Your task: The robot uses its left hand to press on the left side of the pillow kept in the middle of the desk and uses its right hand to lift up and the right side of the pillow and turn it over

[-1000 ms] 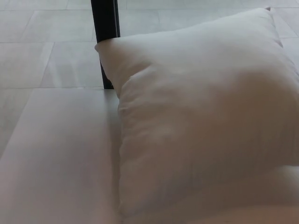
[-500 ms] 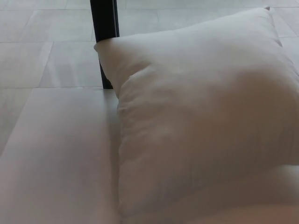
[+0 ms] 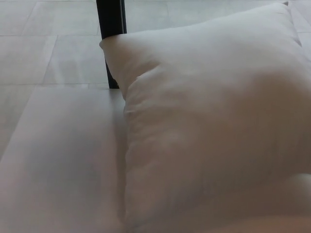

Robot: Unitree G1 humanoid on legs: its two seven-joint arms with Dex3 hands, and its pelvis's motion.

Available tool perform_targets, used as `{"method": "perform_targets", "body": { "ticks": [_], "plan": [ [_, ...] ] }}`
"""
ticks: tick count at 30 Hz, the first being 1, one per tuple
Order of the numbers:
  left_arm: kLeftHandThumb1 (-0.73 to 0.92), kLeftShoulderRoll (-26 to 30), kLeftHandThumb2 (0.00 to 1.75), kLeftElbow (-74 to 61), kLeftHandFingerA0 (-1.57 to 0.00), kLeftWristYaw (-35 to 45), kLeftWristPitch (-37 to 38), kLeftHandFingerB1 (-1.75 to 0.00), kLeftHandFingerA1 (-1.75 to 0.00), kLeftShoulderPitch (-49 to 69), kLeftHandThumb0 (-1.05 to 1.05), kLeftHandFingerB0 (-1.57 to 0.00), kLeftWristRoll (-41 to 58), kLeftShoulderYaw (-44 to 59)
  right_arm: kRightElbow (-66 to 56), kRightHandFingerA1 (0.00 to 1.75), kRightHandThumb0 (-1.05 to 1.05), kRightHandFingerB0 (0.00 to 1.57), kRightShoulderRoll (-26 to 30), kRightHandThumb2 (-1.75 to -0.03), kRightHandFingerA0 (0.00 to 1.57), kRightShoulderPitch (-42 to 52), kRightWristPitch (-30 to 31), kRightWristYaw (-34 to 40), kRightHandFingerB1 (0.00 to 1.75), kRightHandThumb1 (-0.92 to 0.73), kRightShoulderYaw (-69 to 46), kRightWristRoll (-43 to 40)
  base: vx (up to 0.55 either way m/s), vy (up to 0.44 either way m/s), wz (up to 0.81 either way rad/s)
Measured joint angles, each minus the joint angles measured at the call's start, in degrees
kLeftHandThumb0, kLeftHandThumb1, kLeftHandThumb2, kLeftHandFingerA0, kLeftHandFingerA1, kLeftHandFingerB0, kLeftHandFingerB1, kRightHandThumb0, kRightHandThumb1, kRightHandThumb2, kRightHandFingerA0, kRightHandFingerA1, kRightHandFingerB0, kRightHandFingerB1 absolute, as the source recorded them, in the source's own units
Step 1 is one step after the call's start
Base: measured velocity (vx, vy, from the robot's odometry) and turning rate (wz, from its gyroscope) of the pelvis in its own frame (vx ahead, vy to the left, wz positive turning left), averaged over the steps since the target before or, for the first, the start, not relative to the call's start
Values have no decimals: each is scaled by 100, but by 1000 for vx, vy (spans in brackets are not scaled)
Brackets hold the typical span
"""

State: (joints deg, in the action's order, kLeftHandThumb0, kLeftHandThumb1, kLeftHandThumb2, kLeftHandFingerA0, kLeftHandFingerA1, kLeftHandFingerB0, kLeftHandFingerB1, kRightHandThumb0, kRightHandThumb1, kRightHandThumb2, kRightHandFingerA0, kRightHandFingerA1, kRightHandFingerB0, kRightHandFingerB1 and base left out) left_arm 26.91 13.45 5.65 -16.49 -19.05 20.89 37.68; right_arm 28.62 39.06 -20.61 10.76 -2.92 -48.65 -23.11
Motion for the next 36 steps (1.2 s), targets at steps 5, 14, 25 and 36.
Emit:
{"method": "perform_targets", "body": {
  "ticks": [5,14,25,36],
  "plan": [
    [81,-396,65,-723,-39,-157,-340,-40,-55,-382,-64,-24,5,-665,-724,43,-78,34,-341,-65,47,-332,256,134,31,-81,596,12,0,0,0],
    [76,-1563,64,-1405,-43,-450,-964,-44,-62,-366,-67,-27,-56,-2146,-1325,45,-83,35,-1125,-65,47,-630,715,191,31,-81,2183,136,0,0,0],
    [81,-2077,64,-1530,-43,-623,-1477,-39,-56,-114,-69,-26,-271,-3121,-809,43,-84,40,-1475,-65,54,-801,995,260,32,-82,2969,453,0,0,0],
    [67,-2196,100,-1473,-35,-686,-1720,-48,-60,-70,-76,-18,-619,-3864,-231,47,-84,34,-1780,-66,45,-842,1020,334,31,-86,3405,804,0,0,0]
  ]
}}
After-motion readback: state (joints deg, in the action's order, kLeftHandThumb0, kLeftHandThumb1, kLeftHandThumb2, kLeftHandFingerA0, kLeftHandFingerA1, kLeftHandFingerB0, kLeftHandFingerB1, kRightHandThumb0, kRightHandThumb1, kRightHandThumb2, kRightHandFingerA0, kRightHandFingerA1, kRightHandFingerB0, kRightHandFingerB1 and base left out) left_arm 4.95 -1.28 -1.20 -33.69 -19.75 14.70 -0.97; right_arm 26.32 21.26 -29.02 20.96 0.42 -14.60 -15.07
